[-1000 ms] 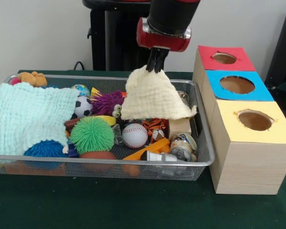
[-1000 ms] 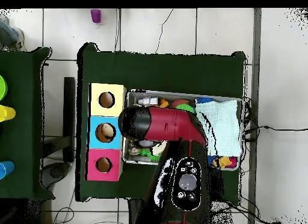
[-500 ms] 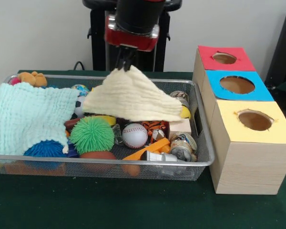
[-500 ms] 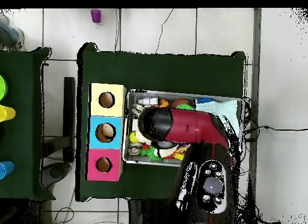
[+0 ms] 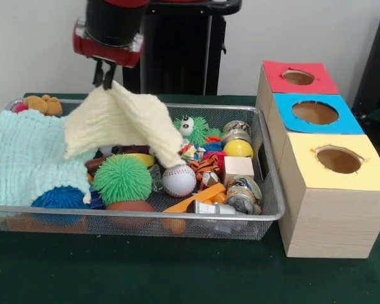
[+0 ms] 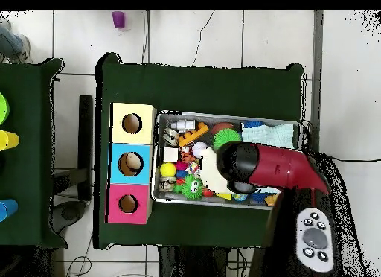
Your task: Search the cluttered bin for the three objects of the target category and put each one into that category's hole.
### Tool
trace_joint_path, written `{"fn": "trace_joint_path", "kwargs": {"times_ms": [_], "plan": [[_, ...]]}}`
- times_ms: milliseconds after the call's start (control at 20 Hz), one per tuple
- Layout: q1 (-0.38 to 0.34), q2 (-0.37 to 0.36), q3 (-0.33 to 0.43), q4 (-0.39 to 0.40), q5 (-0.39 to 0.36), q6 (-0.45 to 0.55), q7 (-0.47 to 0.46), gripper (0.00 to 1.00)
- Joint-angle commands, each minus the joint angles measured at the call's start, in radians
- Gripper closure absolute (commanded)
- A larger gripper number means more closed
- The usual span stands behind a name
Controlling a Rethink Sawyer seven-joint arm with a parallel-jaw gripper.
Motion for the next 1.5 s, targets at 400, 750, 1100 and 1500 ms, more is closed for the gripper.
{"fn": "trace_joint_path", "kwargs": {"times_ms": [400,750,1100,1500], "plan": [[-0.076,-0.119,0.102,0.099,-0.153,-0.049,-0.166,1.00],[-0.080,-0.045,0.146,0.085,-0.153,-0.105,-0.093,1.00],[-0.081,0.029,0.155,0.077,-0.171,-0.214,-0.036,1.00],[-0.067,0.085,0.122,0.124,-0.212,-0.372,0.043,1.00]]}}
